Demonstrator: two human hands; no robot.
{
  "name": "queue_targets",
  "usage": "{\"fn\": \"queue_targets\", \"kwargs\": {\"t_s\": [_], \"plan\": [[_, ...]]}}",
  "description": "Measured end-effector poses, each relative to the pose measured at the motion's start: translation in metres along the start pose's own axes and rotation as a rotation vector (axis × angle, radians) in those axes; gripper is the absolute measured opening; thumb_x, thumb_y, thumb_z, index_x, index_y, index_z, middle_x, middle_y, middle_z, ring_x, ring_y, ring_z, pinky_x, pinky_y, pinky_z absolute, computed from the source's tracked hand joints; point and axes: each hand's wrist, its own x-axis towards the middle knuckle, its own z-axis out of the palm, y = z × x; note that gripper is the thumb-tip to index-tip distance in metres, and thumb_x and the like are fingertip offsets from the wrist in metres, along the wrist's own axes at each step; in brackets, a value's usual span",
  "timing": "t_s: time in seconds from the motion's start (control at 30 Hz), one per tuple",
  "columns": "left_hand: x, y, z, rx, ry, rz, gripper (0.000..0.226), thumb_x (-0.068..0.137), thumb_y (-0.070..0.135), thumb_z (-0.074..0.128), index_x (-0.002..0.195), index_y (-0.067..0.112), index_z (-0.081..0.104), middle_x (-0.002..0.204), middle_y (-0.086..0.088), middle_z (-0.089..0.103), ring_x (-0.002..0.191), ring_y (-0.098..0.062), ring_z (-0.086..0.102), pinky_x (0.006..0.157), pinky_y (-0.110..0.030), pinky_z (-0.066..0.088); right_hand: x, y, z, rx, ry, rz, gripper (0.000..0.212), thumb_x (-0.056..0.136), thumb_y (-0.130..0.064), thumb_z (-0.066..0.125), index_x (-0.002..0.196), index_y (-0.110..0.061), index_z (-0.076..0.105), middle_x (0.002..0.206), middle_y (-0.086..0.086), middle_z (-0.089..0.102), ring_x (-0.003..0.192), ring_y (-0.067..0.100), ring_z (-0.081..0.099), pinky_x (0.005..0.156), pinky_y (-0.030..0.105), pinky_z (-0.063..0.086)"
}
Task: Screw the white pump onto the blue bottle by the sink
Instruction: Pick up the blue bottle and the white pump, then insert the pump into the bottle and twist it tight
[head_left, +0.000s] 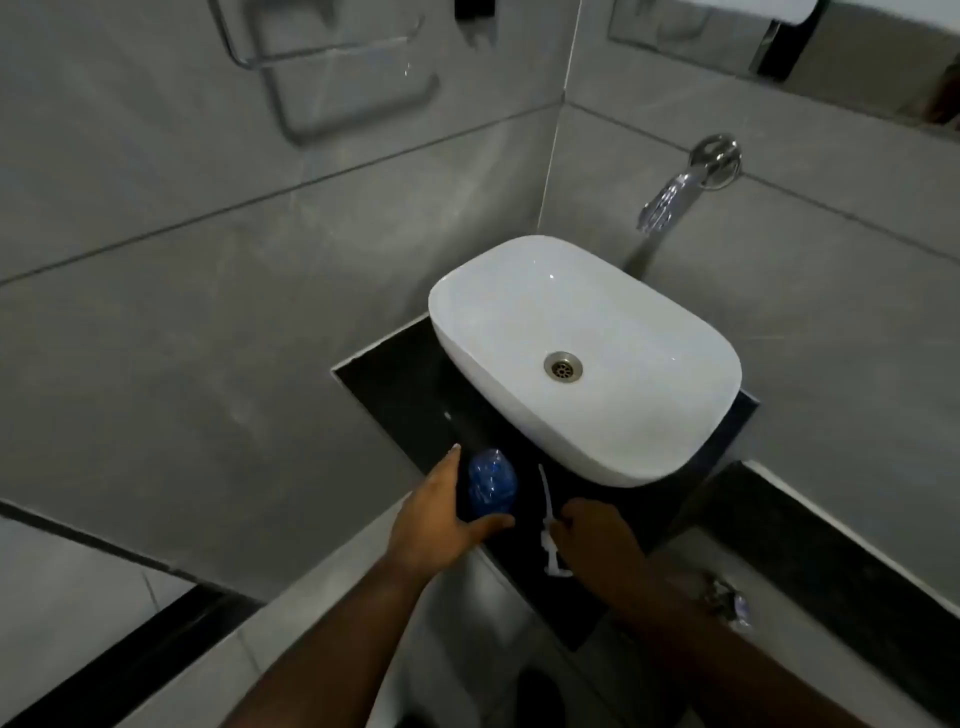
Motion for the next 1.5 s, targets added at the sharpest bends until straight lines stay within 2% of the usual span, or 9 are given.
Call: {"fn": "queue_targets", "kwargs": {"t_s": [0.13, 0.27, 0.43, 0.67, 0.77, 0.9, 1.03, 1.17, 1.5], "plan": [[0.008, 0.007, 0.006, 0.053, 0.03, 0.05, 0.118, 0.066, 0.076, 0.069, 0.156, 0.02, 0.016, 0.161, -0.003, 0.028, 0.147, -0.022, 0.026, 0.116, -0.035, 0.025, -0.001, 0.011, 0.013, -0.144, -0.082, 0.11, 0.043, 0.088, -0.054, 0.051, 0.093, -0.013, 0.063, 0.097, 0.007, 0.069, 0.089, 0.024, 0.065, 0.075, 0.034, 0.053], [0.022, 0.006, 0.01, 0.123, 0.083, 0.099, 0.119, 0.065, 0.077, 0.069, 0.155, 0.022, 0.016, 0.162, -0.002, 0.026, 0.149, -0.024, 0.021, 0.12, -0.043, 0.022, 0.006, 0.009, 0.021, -0.104, -0.1, 0.166, 0.054, 0.079, -0.065, 0.051, 0.091, -0.015, 0.066, 0.096, 0.006, 0.071, 0.088, 0.025, 0.067, 0.077, 0.038, 0.057], [0.035, 0.002, 0.014, 0.178, 0.065, 0.129, 0.122, 0.062, 0.082, 0.067, 0.155, 0.025, 0.013, 0.162, 0.0, 0.025, 0.15, -0.022, 0.019, 0.121, -0.045, 0.021, 0.011, 0.005, 0.029, -0.11, -0.078, 0.206, 0.04, 0.085, -0.052, 0.054, 0.095, -0.014, 0.063, 0.098, 0.007, 0.069, 0.092, 0.027, 0.066, 0.08, 0.04, 0.056], [0.038, -0.009, 0.022, 0.206, 0.089, 0.121, 0.138, 0.055, 0.093, 0.053, 0.156, 0.017, -0.001, 0.166, -0.003, 0.003, 0.152, -0.021, 0.0, 0.123, -0.045, 0.009, -0.006, 0.008, 0.012, 0.07, -0.026, 0.286, 0.031, 0.075, -0.047, 0.058, 0.061, -0.02, 0.055, 0.065, -0.002, 0.061, 0.062, 0.018, 0.062, 0.063, 0.034, 0.054], [0.041, -0.011, 0.021, 0.263, 0.062, 0.146, 0.136, 0.058, 0.094, 0.051, 0.156, 0.018, -0.006, 0.166, -0.002, -0.003, 0.152, -0.02, -0.005, 0.124, -0.046, 0.006, -0.012, 0.008, -0.006, 0.134, 0.033, 0.215, 0.036, 0.08, -0.035, 0.066, 0.053, -0.018, 0.049, 0.051, -0.006, 0.051, 0.045, 0.008, 0.049, 0.047, 0.026, 0.042], [0.044, -0.012, 0.021, 0.286, 0.061, 0.207, 0.132, 0.063, 0.092, 0.051, 0.156, 0.014, -0.001, 0.166, -0.004, -0.001, 0.151, -0.021, -0.004, 0.124, -0.046, 0.008, -0.019, -0.01, -0.041, 0.07, 0.105, 0.094, 0.035, 0.079, -0.041, 0.059, 0.058, -0.014, 0.05, 0.048, -0.004, 0.048, 0.043, 0.009, 0.044, 0.048, 0.032, 0.043], [0.045, -0.011, 0.023, 0.296, 0.088, 0.237, 0.132, 0.064, 0.094, 0.047, 0.156, 0.01, 0.002, 0.165, -0.009, 0.003, 0.152, -0.025, -0.002, 0.123, -0.048, 0.008, -0.017, -0.038, -0.077, -0.079, 0.102, -0.061, 0.038, 0.076, -0.053, 0.046, 0.08, -0.02, 0.064, 0.068, -0.004, 0.067, 0.063, 0.014, 0.064, 0.066, 0.039, 0.057], [0.046, -0.008, 0.023, 0.311, 0.106, 0.245, 0.136, 0.06, 0.099, 0.04, 0.156, 0.01, 0.0, 0.165, -0.01, 0.001, 0.152, -0.027, 0.0, 0.122, -0.049, 0.004, -0.006, -0.066, -0.104, -0.107, 0.022, -0.137, 0.032, 0.08, -0.041, 0.068, 0.104, -0.022, 0.059, 0.09, -0.002, 0.069, 0.079, 0.017, 0.067, 0.077, 0.038, 0.059], [0.05, -0.009, 0.023, 0.381, 0.105, 0.279, 0.133, 0.061, 0.1, 0.03, 0.155, 0.009, 0.011, 0.164, -0.013, 0.011, 0.151, -0.031, 0.007, 0.121, -0.056, 0.01, 0.016, -0.098, -0.121, -0.307, -0.001, -0.306, 0.021, 0.081, -0.036, 0.066, 0.093, -0.018, 0.065, 0.083, 0.0, 0.07, 0.072, 0.015, 0.064, 0.063, 0.025, 0.048]]}}
